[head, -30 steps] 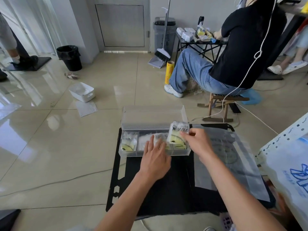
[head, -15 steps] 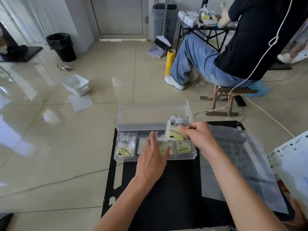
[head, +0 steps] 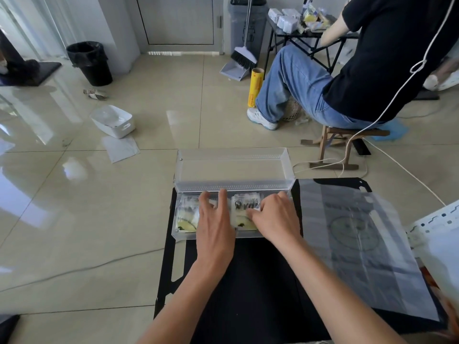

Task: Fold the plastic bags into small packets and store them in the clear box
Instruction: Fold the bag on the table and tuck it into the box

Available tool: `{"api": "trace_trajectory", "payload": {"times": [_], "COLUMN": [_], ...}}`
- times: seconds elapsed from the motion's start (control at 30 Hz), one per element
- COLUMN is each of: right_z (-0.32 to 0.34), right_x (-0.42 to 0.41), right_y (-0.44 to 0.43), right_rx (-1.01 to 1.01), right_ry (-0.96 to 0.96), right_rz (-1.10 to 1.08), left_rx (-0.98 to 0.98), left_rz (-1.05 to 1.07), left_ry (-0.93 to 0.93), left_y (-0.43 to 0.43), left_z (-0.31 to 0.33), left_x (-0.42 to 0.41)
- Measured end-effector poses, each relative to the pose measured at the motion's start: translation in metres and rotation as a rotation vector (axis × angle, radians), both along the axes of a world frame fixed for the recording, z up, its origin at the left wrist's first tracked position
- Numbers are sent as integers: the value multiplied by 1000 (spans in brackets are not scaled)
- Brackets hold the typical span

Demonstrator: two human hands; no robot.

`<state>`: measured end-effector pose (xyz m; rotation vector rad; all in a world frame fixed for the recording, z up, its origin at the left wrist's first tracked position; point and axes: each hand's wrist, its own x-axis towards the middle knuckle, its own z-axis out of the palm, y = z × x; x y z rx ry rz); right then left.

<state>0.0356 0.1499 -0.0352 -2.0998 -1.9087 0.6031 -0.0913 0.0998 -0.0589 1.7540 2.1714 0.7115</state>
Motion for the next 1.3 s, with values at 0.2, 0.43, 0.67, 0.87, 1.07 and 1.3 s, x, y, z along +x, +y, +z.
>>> {"api": "trace_trajectory", "payload": {"times": [0.2,0.43,0.67,0.87,1.07,1.3], "right_z": [3,-9,-14,-14,-14,-17], "right_x": [2,7,8,8,12,12], "right_y": [1,4,10,14,13,11], "right_rx": [26,153,183,238,224,221], "right_ry": [-159,-153,-161,-74,-112,-158], "right_rz": [21,127,292,344,409,466], "left_rx": [28,77,-31,-44,-26,-37], "left_rz": [39,-77,-216,-256,-258,-244], "left_ry": [288,134,152,175,118,261], "left_y": [0,-4,-7,-9,-15,-21], "left_z": [-15,-12,-24,-19,-13,-20], "left_x": [-4,7,8,10,18,22]}}
